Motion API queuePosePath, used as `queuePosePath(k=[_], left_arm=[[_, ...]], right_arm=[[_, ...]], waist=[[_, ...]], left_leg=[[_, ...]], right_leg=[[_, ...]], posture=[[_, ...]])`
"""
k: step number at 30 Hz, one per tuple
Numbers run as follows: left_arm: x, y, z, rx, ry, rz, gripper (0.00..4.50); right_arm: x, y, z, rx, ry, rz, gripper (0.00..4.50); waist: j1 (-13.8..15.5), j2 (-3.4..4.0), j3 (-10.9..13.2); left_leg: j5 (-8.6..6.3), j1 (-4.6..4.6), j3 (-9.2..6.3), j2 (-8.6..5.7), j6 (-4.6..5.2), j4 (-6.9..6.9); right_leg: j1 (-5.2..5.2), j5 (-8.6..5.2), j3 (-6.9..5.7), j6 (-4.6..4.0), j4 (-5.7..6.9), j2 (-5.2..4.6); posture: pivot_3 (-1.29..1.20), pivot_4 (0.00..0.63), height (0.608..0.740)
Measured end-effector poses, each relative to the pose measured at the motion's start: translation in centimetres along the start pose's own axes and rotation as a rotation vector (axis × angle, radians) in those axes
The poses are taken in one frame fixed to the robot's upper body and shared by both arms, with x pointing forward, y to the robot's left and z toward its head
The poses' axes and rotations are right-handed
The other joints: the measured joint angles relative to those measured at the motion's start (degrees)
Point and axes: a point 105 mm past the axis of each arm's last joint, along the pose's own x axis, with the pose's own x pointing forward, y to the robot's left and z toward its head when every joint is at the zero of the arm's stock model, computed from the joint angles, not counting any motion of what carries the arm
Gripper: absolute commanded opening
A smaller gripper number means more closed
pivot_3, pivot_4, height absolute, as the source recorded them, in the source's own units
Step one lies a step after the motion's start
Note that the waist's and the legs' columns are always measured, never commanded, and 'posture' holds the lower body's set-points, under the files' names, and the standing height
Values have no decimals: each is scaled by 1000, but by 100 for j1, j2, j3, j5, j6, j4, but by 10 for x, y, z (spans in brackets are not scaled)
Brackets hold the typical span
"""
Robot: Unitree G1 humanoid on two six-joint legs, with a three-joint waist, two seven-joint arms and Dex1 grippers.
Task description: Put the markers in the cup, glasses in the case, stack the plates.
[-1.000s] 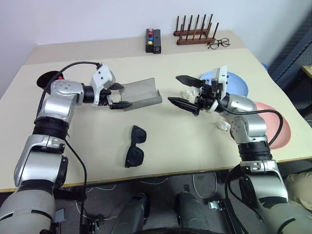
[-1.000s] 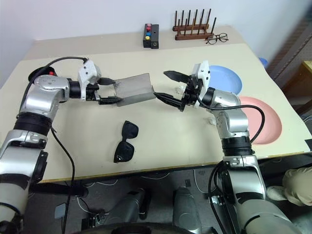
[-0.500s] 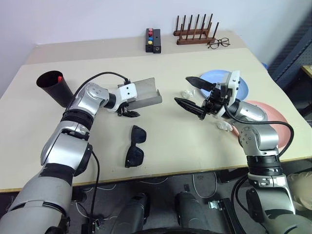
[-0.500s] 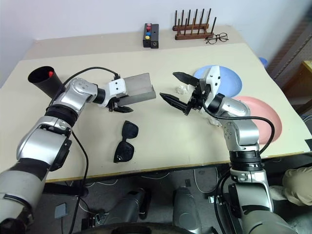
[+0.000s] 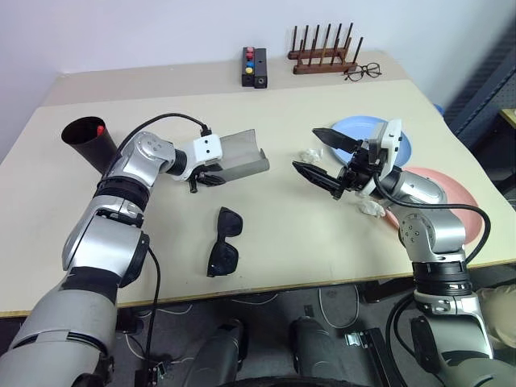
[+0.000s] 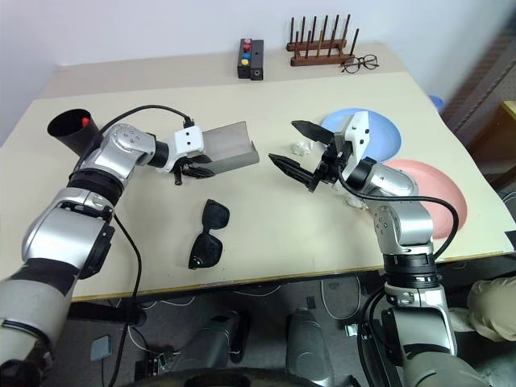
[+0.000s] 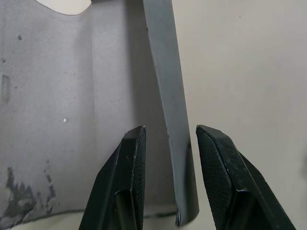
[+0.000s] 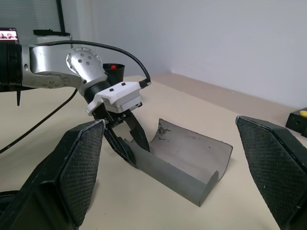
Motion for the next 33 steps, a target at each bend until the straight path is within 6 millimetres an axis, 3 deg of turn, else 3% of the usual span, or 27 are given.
queuePosePath(k=[4, 16, 24, 33], left_arm=[[-2, -1, -2, -50, -7, -14, 32], [-1, -4, 2, -17, -25, -40, 32], [-29, -23, -1, -3, -79, -215, 32], [-39, -43, -18, -79, -65, -243, 32]], right_arm=[[1, -2, 1, -3, -3, -1, 4500], [4, -2, 1, -10, -6, 5, 4500], [3, -2, 1, -13, -4, 4, 4500], [3, -2, 1, -14, -2, 13, 4500]], waist=[[-2, 0, 0], [-7, 0, 0], [-19, 0, 0], [-11, 0, 0]], left_leg=[[0, 0, 0, 0, 0, 0], [0, 0, 0, 0, 0, 1], [0, 0, -1, 1, 0, -1], [0, 0, -2, 1, 0, 2]], right_leg=[[0, 0, -1, 0, 1, 0], [0, 0, -1, 0, 2, 0], [-2, 0, 0, 0, 3, 1], [-1, 0, 0, 0, 4, 1]], posture=[[0, 150, 740], [0, 150, 740], [0, 150, 740], [0, 150, 740]])
